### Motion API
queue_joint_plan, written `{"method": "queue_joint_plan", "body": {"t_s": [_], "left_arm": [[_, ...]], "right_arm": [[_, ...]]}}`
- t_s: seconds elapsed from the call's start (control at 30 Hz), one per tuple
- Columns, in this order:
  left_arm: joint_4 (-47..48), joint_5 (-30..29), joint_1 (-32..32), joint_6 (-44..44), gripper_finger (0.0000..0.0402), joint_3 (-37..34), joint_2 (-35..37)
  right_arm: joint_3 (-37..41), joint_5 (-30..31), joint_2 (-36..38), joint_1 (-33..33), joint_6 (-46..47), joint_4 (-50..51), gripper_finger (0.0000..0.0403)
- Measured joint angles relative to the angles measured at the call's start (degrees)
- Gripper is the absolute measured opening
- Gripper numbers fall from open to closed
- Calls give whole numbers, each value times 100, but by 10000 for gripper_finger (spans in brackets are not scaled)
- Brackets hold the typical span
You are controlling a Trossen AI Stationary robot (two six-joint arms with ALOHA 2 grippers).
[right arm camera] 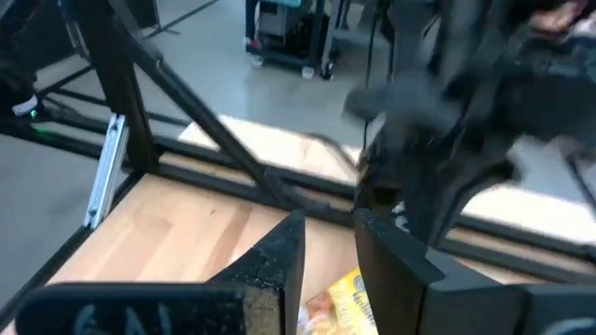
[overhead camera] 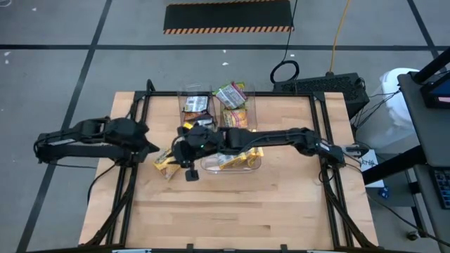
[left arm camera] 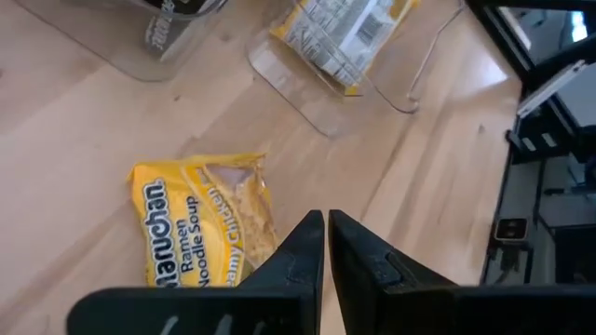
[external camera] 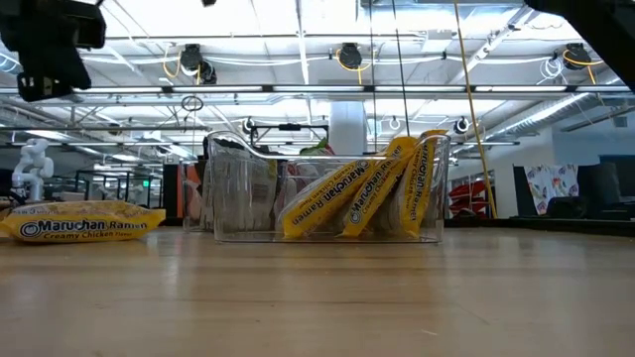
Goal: Sort Maruchan noodles
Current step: Put the green noodle pack into the top right transparent bin
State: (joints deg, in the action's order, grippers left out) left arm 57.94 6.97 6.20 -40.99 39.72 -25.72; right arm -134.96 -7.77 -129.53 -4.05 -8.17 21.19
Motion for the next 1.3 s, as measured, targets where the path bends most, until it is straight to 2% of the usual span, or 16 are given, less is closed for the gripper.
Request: {"method": "queue_joint_plan", "body": {"t_s": [0.23,0.43,0.6,0.77,1.2,1.3], "left_arm": [[726,6,2,39,26,102,648],[1377,14,2,43,26,387,920],[1628,21,2,81,26,588,972],[1648,22,2,104,26,601,980],[1750,21,2,323,26,601,973],[1775,21,2,339,26,601,973]], "right_arm": [[0,26,-417,-26,151,-65,93],[0,185,-825,-92,159,-296,93],[4,-122,-1202,-231,561,-1334,93],[2,-131,-1436,-418,597,-1772,93],[77,28,-1882,-843,0,-1932,93],[270,450,-1852,-927,-413,-2005,93]]}}
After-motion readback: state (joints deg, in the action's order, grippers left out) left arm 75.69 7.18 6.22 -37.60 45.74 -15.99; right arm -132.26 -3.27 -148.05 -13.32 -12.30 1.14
